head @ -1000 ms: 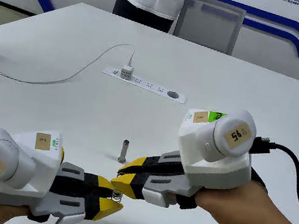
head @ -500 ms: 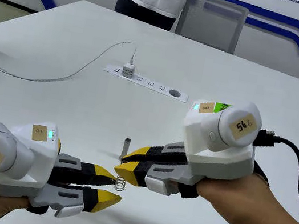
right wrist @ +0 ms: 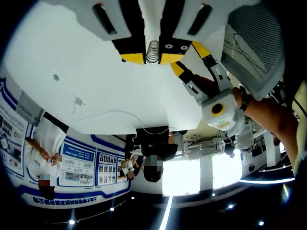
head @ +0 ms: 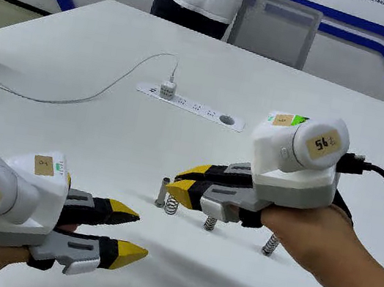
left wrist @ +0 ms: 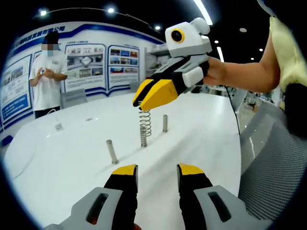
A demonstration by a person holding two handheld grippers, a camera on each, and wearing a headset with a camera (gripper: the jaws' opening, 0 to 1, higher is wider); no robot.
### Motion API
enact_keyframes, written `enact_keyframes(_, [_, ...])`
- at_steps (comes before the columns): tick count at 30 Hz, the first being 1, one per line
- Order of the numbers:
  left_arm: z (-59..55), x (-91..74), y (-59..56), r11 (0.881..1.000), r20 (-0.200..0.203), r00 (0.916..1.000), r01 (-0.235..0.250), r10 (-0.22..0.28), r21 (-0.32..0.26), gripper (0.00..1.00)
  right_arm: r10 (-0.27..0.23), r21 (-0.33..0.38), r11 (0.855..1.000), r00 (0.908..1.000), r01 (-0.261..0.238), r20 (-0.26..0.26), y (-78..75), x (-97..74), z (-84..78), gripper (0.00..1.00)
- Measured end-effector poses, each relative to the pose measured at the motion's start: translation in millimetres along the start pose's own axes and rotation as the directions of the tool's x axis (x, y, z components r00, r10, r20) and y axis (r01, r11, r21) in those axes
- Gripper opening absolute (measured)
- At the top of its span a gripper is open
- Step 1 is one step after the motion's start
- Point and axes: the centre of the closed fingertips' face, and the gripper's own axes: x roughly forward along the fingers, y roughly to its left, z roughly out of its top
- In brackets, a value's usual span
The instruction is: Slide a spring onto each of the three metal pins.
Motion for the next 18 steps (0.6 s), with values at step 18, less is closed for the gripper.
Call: enact_keyframes(18, [-4.6,-4.9,8.9,0.999,-0.013,0.9988,-0.047,0.047,-0.016,0.48,-0.115,0.012,0.993,0.9922,0.114,0.047,-44.2,21.8,13.2,0.11])
